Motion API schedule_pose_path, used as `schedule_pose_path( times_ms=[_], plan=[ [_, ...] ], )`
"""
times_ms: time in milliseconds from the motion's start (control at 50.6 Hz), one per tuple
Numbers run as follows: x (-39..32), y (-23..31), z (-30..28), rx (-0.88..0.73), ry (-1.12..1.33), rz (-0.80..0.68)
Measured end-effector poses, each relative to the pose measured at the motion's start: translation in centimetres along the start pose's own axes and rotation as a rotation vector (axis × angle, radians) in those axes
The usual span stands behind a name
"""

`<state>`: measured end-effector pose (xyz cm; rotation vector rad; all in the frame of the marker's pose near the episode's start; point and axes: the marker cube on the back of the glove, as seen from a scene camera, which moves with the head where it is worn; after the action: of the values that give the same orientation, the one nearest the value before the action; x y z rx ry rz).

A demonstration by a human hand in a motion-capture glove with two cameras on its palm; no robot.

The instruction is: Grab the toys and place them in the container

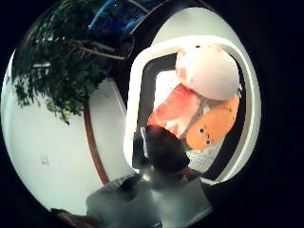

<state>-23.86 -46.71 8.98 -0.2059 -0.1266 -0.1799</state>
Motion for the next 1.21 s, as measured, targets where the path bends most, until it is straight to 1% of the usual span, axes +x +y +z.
schedule_pose_path(
  times_ms=[99, 198, 277, 395, 554, 652, 771, 989, 1107, 1206],
  plan=[
    [0.8, 3.6, -1.3, 0.025, -0.038, -0.044],
    [2.9, 8.5, -3.1, 0.063, -0.014, -0.063],
    [5.8, 13.3, -5.5, 0.111, -0.022, -0.058],
    [10.6, 22.3, -9.0, 0.187, -0.057, -0.035],
    [12.6, 32.5, -8.5, 0.261, 0.032, 0.057],
    [13.3, 37.8, -7.8, 0.293, 0.083, 0.080],
    [13.7, 41.2, -7.3, 0.310, 0.121, 0.077],
    [12.6, 45.0, -5.0, 0.243, 0.141, 0.018],
    [10.9, 49.1, -1.7, 0.215, 0.144, -0.009],
    [9.9, 52.1, 1.5, 0.201, 0.132, 0.003]
  ],
)
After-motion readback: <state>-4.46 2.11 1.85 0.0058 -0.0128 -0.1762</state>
